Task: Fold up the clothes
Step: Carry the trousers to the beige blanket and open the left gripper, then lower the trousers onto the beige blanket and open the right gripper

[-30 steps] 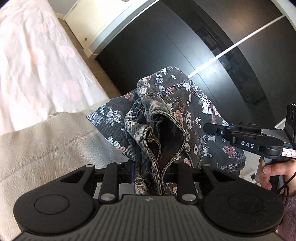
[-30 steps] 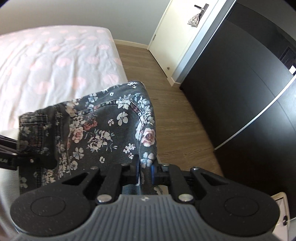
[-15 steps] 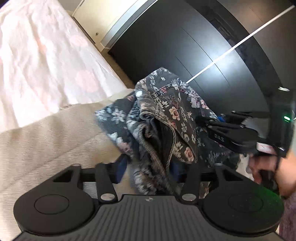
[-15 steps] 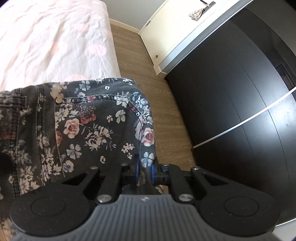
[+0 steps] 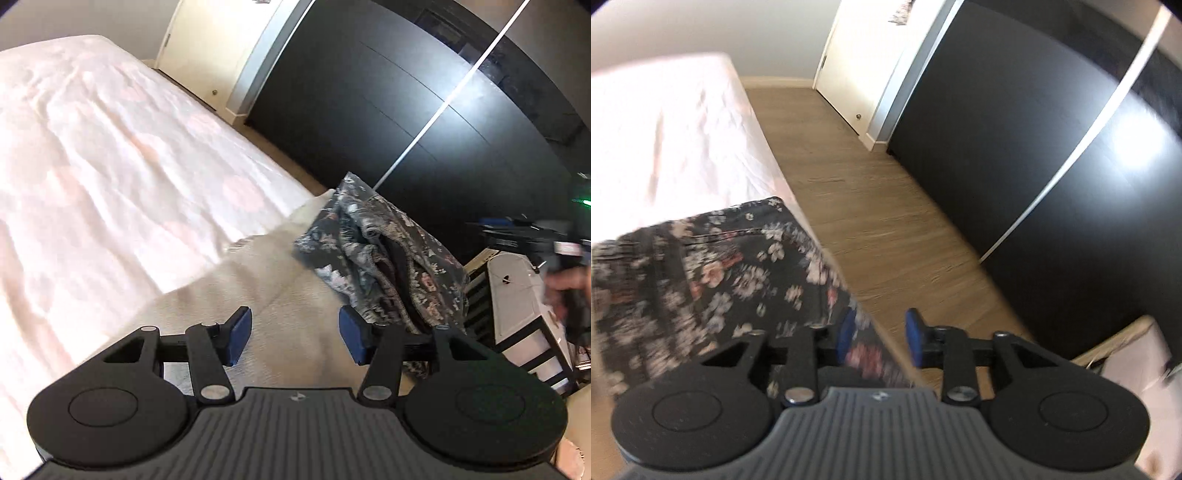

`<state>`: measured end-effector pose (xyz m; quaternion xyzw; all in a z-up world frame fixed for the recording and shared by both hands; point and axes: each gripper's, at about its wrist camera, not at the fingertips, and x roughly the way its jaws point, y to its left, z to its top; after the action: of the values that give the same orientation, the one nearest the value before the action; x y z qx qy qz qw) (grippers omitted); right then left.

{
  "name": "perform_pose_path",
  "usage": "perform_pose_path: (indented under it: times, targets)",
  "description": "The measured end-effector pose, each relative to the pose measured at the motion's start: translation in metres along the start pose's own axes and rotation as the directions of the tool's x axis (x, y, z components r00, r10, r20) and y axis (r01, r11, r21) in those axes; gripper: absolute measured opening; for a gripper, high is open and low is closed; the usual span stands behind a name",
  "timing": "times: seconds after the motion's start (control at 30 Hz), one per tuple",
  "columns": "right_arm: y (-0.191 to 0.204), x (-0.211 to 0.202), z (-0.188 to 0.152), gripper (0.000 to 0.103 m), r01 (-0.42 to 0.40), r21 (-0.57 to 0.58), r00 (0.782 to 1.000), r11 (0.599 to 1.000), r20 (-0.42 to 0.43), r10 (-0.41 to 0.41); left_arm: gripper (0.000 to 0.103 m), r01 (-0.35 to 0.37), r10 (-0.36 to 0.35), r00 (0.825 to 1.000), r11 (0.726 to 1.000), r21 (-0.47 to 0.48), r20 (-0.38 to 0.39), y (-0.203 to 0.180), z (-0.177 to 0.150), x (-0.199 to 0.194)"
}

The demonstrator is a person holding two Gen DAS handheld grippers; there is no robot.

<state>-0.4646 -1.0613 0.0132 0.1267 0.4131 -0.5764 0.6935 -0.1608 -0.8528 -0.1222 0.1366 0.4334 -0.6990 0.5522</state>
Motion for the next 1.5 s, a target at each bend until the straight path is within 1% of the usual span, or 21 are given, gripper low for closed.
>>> perform_pose_path:
  times: [0.03, 0.1, 0.23, 0.3, 0.37, 0.47, 0.6, 0.67, 0.73, 0.77, 0.83, 0.87, 0.9, 0.97, 1.07, 1.13, 1.17, 1.23, 1.27, 1.37, 1.5]
  targets:
    - [-0.006, -0.006, -0.009, 0.016, -0.036, 0.052, 0.999, 0.998, -0.001, 0.036, 0.050, -0.006, 0.006, 1.000, 1.000, 0.002, -0.002, -0.003, 0.003, 0.001]
    - [-0.015, -0.009, -0.028, 0.015, -0.106, 0.147, 0.994, 0.983, 0.018, 0.104, 0.050, -0.017, 0.017, 1.000, 1.000, 0.013, -0.008, -0.003, 0.000, 0.001]
    - [-0.013, 0.002, -0.058, 0.015, -0.138, 0.284, 0.990, 0.949, 0.061, 0.126, 0.050, -0.020, 0.021, 1.000, 0.999, 0.033, -0.012, -0.002, -0.004, -0.013]
    - [-0.010, 0.015, -0.063, 0.014, -0.125, 0.312, 0.992, 0.942, 0.035, 0.121, 0.050, -0.022, 0.022, 1.000, 0.999, 0.037, -0.011, -0.001, -0.004, -0.021]
    - [-0.007, 0.029, -0.067, 0.008, -0.112, 0.339, 0.993, 0.934, 0.009, 0.116, 0.050, -0.026, 0.027, 1.000, 0.999, 0.034, -0.008, 0.004, -0.004, -0.025]
    - [-0.003, 0.050, -0.074, 0.005, -0.090, 0.379, 0.994, 0.921, -0.031, 0.110, 0.050, -0.034, 0.034, 0.999, 0.999, 0.028, -0.004, 0.013, -0.005, -0.030]
    - [0.002, 0.077, -0.083, 0.004, -0.058, 0.430, 0.991, 0.901, -0.084, 0.104, 0.050, -0.043, 0.043, 0.999, 0.999, 0.021, 0.001, 0.024, -0.005, -0.037]
    - [0.005, 0.074, -0.080, 0.004, -0.052, 0.417, 0.991, 0.907, -0.093, 0.100, 0.050, -0.048, 0.048, 0.999, 0.999, 0.017, 0.004, 0.030, -0.005, -0.040]
    - [0.002, 0.064, -0.076, 0.007, -0.071, 0.405, 0.988, 0.912, -0.095, 0.119, 0.050, -0.051, 0.051, 0.999, 0.999, 0.017, 0.004, 0.033, -0.006, -0.042]
    - [-0.005, 0.055, -0.078, 0.011, -0.093, 0.437, 0.988, 0.894, -0.070, 0.136, 0.050, -0.051, 0.051, 0.999, 0.998, 0.021, 0.002, 0.033, -0.006, -0.042]
    - [-0.018, 0.036, -0.081, 0.031, -0.138, 0.500, 0.986, 0.855, -0.016, 0.169, 0.050, -0.052, 0.052, 0.999, 0.998, 0.027, -0.001, 0.034, -0.007, -0.043]
    - [-0.023, 0.025, -0.084, 0.044, -0.168, 0.539, 0.983, 0.826, 0.024, 0.184, 0.050, -0.049, 0.049, 0.999, 0.998, 0.030, -0.005, 0.033, -0.008, -0.044]
    - [-0.025, 0.013, -0.087, 0.043, -0.199, 0.561, 0.978, 0.804, 0.059, 0.201, 0.050, -0.045, 0.045, 0.999, 0.998, 0.033, -0.009, 0.032, -0.008, -0.044]
    - [-0.015, -0.011, -0.087, 0.042, -0.267, 0.540, 0.963, 0.798, 0.113, 0.246, 0.050, -0.042, 0.042, 0.999, 0.999, 0.033, -0.012, 0.030, -0.010, -0.044]
    - [0.026, -0.042, -0.076, 0.039, -0.369, 0.437, 0.929, 0.820, 0.175, 0.325, 0.050, -0.050, 0.051, 0.999, 0.998, 0.040, -0.018, 0.026, -0.015, -0.045]
    - [0.057, -0.051, -0.064, 0.032, -0.402, 0.381, 0.915, 0.833, 0.194, 0.352, 0.050, -0.064, 0.065, 0.998, 0.997, 0.051, -0.021, 0.024, -0.019, -0.045]
    - [0.072, -0.055, -0.059, 0.026, -0.417, 0.353, 0.908, 0.838, 0.204, 0.366, 0.050, -0.073, 0.075, 0.997, 0.996, 0.057, -0.023, 0.023, -0.021, -0.046]
    - [0.101, -0.059, -0.048, 0.022, -0.443, 0.317, 0.895, 0.838, 0.215, 0.392, 0.050, -0.091, 0.093, 0.995, 0.993, 0.070, -0.026, 0.021, -0.025, -0.049]
    - [0.112, -0.057, -0.046, 0.021, -0.448, 0.311, 0.892, 0.838, 0.213, 0.398, 0.050, -0.100, 0.102, 0.994, 0.992, 0.074, -0.026, 0.021, -0.026, -0.052]
    - [0.135, -0.038, -0.041, 0.014, -0.429, 0.330, 0.903, 0.841, 0.185, 0.388, 0.050, -0.116, 0.118, 0.993, 0.990, 0.077, -0.024, 0.027, -0.030, -0.058]
    - [0.158, -0.009, -0.036, 0.013, -0.390, 0.379, 0.921, 0.839, 0.155, 0.358, 0.050, -0.130, 0.132, 0.991, 0.990, 0.062, -0.025, 0.041, -0.032, -0.066]
